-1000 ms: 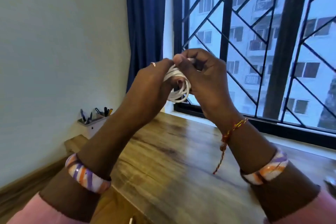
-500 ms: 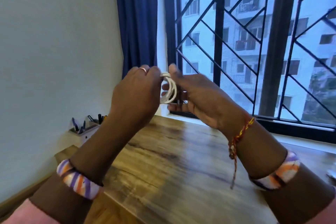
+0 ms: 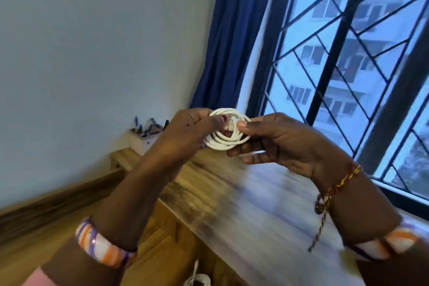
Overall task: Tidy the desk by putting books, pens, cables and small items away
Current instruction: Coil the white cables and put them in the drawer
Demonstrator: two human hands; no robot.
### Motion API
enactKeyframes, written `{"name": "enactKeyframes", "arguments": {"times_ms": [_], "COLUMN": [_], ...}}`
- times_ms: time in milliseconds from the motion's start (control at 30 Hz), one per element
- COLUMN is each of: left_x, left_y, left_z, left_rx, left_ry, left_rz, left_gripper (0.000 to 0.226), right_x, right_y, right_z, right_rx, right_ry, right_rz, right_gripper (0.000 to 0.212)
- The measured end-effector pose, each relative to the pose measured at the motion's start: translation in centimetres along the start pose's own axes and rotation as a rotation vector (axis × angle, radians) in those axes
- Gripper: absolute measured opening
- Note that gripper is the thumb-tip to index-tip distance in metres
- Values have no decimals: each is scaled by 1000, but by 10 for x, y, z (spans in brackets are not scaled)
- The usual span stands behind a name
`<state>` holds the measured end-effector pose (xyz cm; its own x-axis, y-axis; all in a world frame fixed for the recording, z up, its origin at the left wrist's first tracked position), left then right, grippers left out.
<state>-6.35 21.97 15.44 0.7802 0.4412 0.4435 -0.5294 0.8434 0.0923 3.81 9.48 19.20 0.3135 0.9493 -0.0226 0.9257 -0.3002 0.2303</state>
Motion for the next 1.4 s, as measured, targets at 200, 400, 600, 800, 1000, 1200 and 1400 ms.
{"name": "enactKeyframes", "arguments": {"times_ms": [200,400,600,800,1000,1200,1400], "left_x": [-51,-101,-137,-164,-198,-230,-241], "left_y": [24,37,40,35,21,-4,-17], "left_z": [9,21,24,36,57,77,83], "left_rx": [698,961,1010,696,-178,-37,878], "left_ry": [-87,-133,-14,45,269,282,73], "left_rz": [320,415,286,206,-16,26,126], "left_gripper": [20,23,22,24,27,24,30], "right_x": [8,4,-24,-62,-107,-152,-177], "right_y": [-63,-118,-147,-155,-154,-165,-182], "right_z": [2,14,23,7,10,18,25], "right_rx": [-286,-663,-728,-254,398,403,-399], "right_ry": [113,295,301,112,-67,8,265], "right_rz": [193,278,246,159,-61,-23,170], "right_gripper": [15,20,11,11,19,13,19]}}
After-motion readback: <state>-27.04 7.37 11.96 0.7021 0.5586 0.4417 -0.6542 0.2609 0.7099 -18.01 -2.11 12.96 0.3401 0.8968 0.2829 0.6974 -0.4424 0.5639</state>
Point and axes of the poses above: each hand's wrist, its own x-axis towards the middle knuckle, its own y-axis out of the back of the hand, z = x × y, the point moved 1 cm from there along x, towards the middle knuckle, and after that the axes turned 7 degrees about -z, right-handed, at the moved point
